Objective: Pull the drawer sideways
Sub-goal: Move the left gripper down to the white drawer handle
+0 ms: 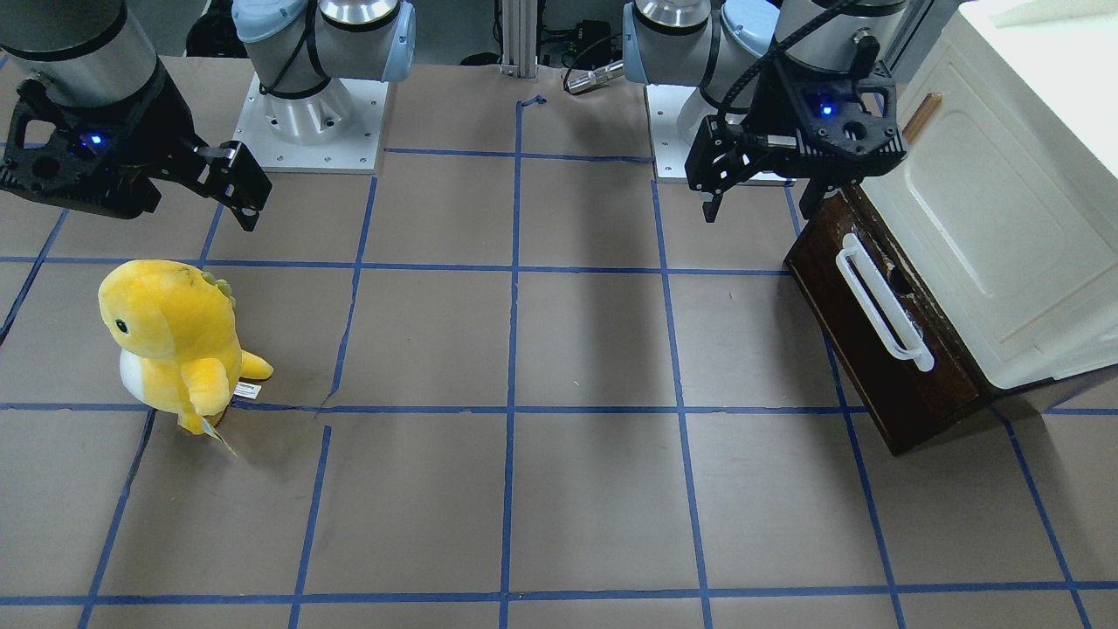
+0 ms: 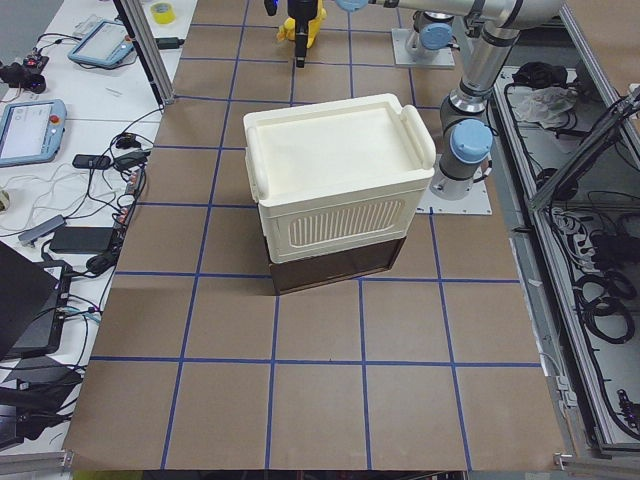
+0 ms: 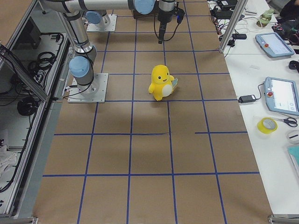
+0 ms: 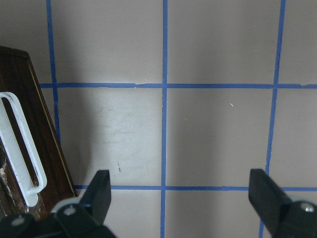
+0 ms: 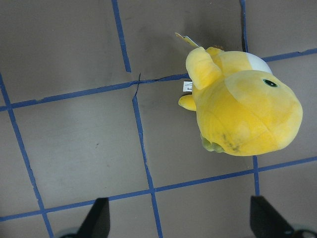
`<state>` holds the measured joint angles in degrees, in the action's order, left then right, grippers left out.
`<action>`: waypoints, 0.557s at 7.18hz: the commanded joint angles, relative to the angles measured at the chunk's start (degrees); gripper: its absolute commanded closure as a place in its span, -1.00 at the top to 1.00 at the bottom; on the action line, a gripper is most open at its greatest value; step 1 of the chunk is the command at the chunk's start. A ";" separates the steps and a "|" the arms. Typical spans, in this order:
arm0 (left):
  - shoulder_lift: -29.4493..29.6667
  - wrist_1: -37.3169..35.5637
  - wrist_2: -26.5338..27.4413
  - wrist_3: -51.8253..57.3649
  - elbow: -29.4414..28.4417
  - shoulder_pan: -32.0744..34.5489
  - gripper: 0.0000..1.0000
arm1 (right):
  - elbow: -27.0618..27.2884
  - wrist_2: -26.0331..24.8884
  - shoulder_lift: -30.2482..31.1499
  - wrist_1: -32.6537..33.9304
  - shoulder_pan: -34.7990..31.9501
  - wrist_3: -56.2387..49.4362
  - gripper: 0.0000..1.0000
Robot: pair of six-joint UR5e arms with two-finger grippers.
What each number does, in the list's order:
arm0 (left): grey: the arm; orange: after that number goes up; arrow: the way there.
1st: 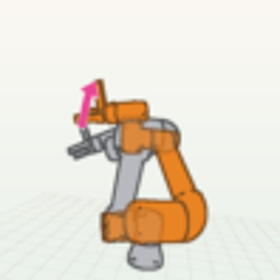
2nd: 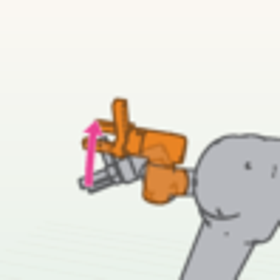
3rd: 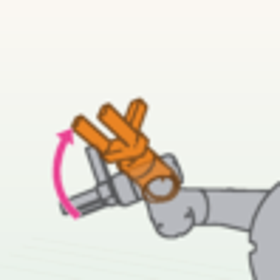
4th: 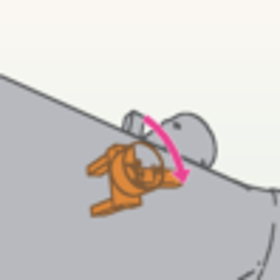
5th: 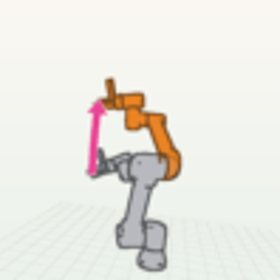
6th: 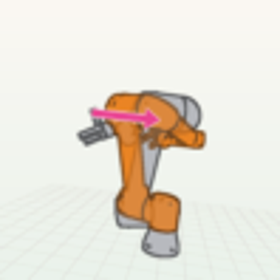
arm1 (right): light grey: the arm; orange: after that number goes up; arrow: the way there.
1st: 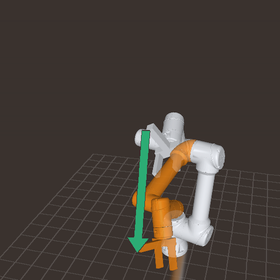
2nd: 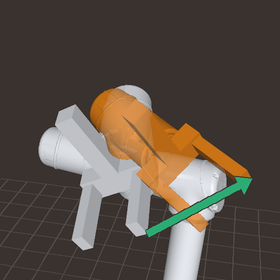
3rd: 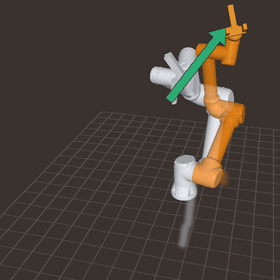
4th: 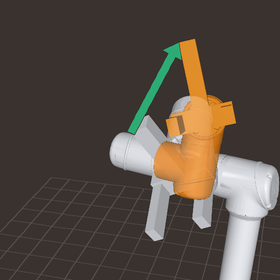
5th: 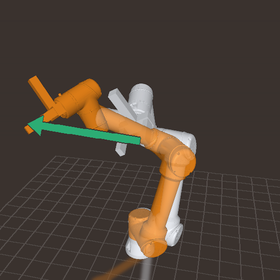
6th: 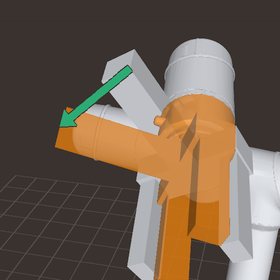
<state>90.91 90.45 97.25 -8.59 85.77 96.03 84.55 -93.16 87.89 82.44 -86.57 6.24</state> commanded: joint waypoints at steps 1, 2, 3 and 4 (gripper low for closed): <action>4.86 -1.67 12.39 -10.69 0.19 9.23 1.00 | 0.00 0.00 0.00 -0.09 0.00 0.00 1.00; 7.67 -2.55 17.14 -11.87 0.80 11.26 1.00 | 0.00 0.00 0.00 0.00 0.00 0.00 1.00; 9.96 -4.39 26.14 -13.02 3.85 13.46 1.00 | 0.00 0.00 0.00 0.00 0.00 0.00 1.00; 11.55 -5.53 34.07 -15.81 8.06 14.27 1.00 | 0.00 0.00 0.00 0.00 0.00 0.00 1.00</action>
<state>100.19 86.45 122.09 -21.67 89.78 108.64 84.55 -93.16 87.89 82.43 -86.57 6.24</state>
